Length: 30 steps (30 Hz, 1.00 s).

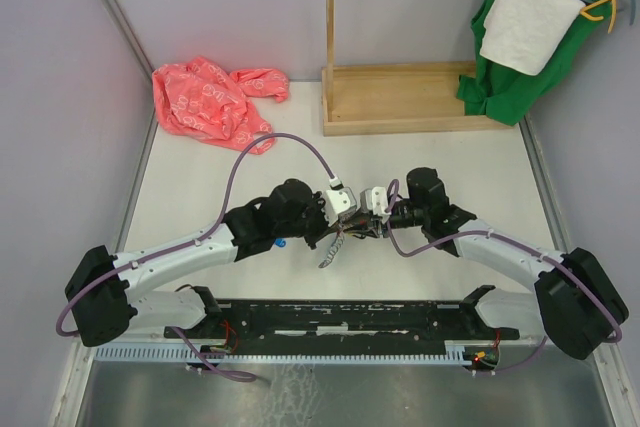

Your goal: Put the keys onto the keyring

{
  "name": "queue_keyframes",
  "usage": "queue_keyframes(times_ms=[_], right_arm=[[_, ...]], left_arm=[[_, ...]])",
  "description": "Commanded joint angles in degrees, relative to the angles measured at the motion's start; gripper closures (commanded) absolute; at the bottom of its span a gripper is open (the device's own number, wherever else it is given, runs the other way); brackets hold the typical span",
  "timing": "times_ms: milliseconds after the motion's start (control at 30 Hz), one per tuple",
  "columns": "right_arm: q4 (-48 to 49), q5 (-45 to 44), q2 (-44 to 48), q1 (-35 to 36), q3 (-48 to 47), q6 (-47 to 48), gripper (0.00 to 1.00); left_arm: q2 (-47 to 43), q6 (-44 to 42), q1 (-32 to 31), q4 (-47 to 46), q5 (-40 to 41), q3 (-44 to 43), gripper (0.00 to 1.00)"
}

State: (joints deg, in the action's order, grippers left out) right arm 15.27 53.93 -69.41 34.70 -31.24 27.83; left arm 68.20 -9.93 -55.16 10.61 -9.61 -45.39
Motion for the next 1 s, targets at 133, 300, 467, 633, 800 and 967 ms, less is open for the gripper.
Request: queue_keyframes(times_ms=[133,300,467,633,800,967], right_arm=[[0.8,2.7,-1.2,-0.1,-1.9,-0.3,0.75],[0.9,3.4,-2.0,-0.1,-2.9,-0.8,0.8],[0.9,3.3,-1.6,-0.2,-3.1,-0.9,0.81],[0.8,3.5,-1.1,0.0,-3.3,-1.1,0.8],[0.4,3.6,-1.2,-0.1,-3.5,-1.0,0.81],[-0.1,3.3,-0.9,-0.1,-3.7,-1.0,0.98]], left_arm=[[-0.8,-2.4,-0.3,-2.9,-2.6,-2.8,0.97],[-0.4,-2.5,-0.4,-2.5,-3.9,-3.0,0.97],[0.6,-2.6,-0.4,-1.7,-5.0,-3.6,0.97],[1.7,-2.6,-0.4,-0.3,-4.6,-4.7,0.97],[1.8,-2.4,-0.4,-0.1,-4.6,-4.8,0.97],[1.7,-2.2,-0.4,-0.1,-3.5,-4.5,0.9]])
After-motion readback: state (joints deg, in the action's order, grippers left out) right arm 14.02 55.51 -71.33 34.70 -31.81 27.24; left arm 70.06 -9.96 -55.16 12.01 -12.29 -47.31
